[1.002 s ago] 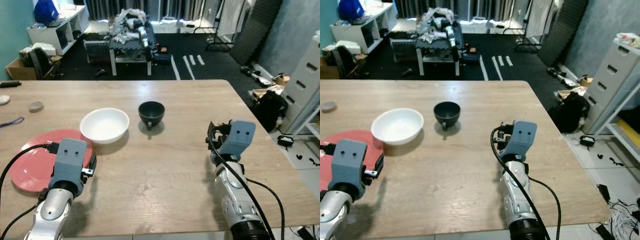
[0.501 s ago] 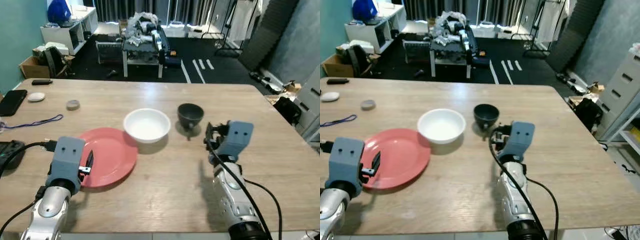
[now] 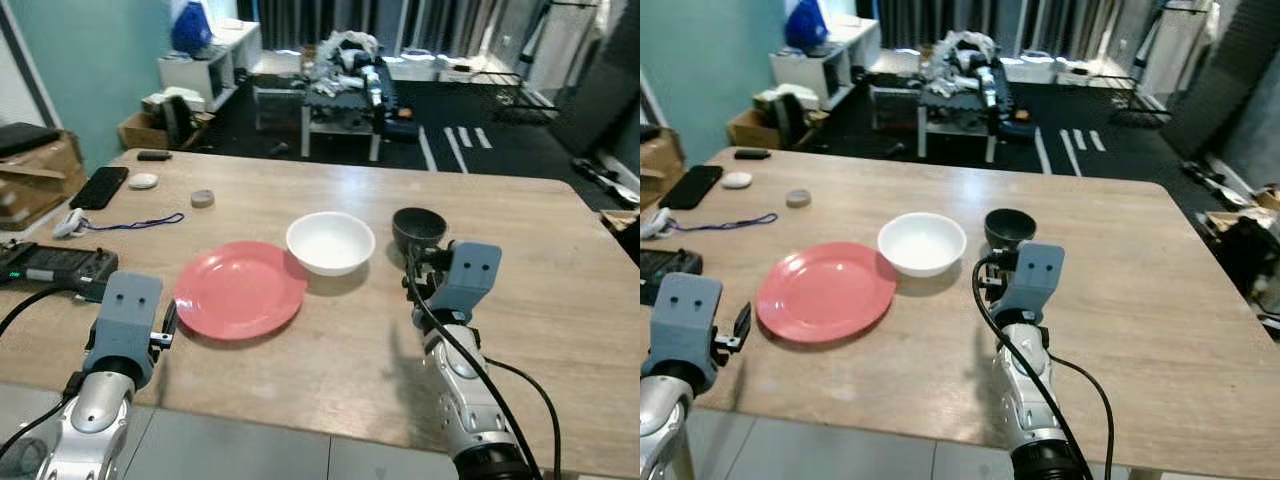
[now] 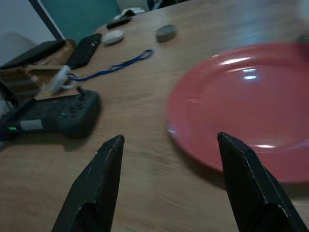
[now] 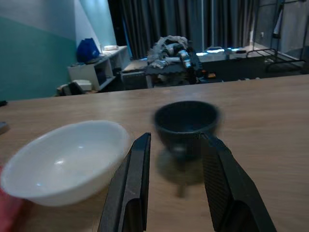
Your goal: Setting the table
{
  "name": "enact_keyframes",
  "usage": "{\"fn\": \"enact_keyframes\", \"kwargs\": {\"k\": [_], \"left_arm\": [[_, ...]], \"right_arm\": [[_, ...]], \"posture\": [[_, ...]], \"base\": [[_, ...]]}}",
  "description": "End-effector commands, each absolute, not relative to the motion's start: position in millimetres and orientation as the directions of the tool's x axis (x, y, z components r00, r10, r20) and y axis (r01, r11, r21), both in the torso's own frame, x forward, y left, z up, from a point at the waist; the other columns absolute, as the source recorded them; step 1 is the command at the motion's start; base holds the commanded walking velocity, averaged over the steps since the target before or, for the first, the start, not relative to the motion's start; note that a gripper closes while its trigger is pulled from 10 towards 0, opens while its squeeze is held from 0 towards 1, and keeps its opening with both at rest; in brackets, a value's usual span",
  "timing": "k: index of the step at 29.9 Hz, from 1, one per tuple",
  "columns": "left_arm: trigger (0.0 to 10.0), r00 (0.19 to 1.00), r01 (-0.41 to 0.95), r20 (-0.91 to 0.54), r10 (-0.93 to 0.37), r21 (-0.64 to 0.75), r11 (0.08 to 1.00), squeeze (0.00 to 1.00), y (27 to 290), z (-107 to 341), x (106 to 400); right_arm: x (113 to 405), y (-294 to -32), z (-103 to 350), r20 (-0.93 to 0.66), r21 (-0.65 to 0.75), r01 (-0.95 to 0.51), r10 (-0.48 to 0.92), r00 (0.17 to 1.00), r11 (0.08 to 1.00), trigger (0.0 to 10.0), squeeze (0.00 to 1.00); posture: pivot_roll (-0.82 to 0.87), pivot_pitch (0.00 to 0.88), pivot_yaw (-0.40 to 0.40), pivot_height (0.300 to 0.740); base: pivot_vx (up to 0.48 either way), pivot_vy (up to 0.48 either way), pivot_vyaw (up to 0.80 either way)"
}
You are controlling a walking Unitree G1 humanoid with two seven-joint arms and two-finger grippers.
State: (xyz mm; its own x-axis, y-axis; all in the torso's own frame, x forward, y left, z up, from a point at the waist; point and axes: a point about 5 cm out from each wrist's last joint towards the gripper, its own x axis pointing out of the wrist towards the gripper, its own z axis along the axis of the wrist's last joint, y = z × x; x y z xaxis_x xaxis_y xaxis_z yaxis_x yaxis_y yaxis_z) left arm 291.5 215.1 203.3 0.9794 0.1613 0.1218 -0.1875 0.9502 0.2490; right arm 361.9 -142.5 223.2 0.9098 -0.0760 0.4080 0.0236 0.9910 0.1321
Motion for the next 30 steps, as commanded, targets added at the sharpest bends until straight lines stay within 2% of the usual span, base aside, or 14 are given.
{"fn": "enact_keyframes", "kwargs": {"k": [1,8,14,16,18,22,23,26,30], "left_arm": [[10.0,0.979,-0.189,0.121,0.164,0.247,0.95,0.0,216,202,291],[10.0,0.981,-0.175,0.119,0.151,0.233,0.957,0.0,214,201,291],[10.0,0.983,-0.168,0.113,0.145,0.23,0.959,0.0,213,200,291],[10.0,0.984,-0.162,0.109,0.141,0.222,0.961,0.0,213,199,291],[10.0,0.985,-0.159,0.099,0.141,0.215,0.964,0.0,212,198,290],[10.0,0.985,-0.164,0.095,0.147,0.205,0.965,0.0,213,197,289],[10.0,0.984,-0.168,0.093,0.151,0.2,0.965,0.0,214,198,287],[10.0,0.985,-0.163,0.096,0.147,0.2,0.966,0.0,213,198,286],[10.0,0.991,-0.085,0.117,0.06,0.221,0.972,0.0,205,206,283]], "right_arm": [[360,-145,219,0.396,0.133,0.037,-0.088,0.914,0.99,10.0,0.0],[360,-143,218,0.395,0.13,0.028,-0.077,0.915,0.991,10.0,0.0],[359,-131,219,0.39,0.114,-0.036,-0.011,0.921,0.993,10.0,0.0],[359,-123,219,0.386,0.11,-0.074,0.026,0.922,0.991,10.0,0.0],[358,-102,217,0.361,0.102,-0.129,0.084,0.929,0.986,10.0,0.0],[359,-87,213,0.331,0.1,-0.166,0.124,0.935,0.981,10.0,0.0],[363,-69,209,0.293,0.096,-0.193,0.158,0.943,0.976,10.0,0.0],[366,-59,210,0.28,0.089,-0.206,0.174,0.944,0.975,10.0,0.0],[380,-39,217,0.241,0.046,-0.216,0.199,0.95,0.975,10.0,0.0]], "posture": [[0.2,0.148,0.08,0.74],[0.19,0.146,0.08,0.74],[0.19,0.145,0.08,0.74],[0.19,0.144,0.08,0.74],[0.2,0.15,0.076,0.74],[0.21,0.155,0.074,0.74],[0.23,0.171,0.068,0.74],[0.23,0.176,0.067,0.74],[0.26,0.198,0.053,0.74]], "base": [[0.0,0.0,0.0],[0.0,0.0,0.0],[0.0,0.0,0.0],[0.0,0.0,0.0],[0.0,0.0,0.0],[0.0,0.0,0.0],[0.0,0.0,0.0],[0.0,0.0,0.0],[0.0,0.0,0.0]]}}
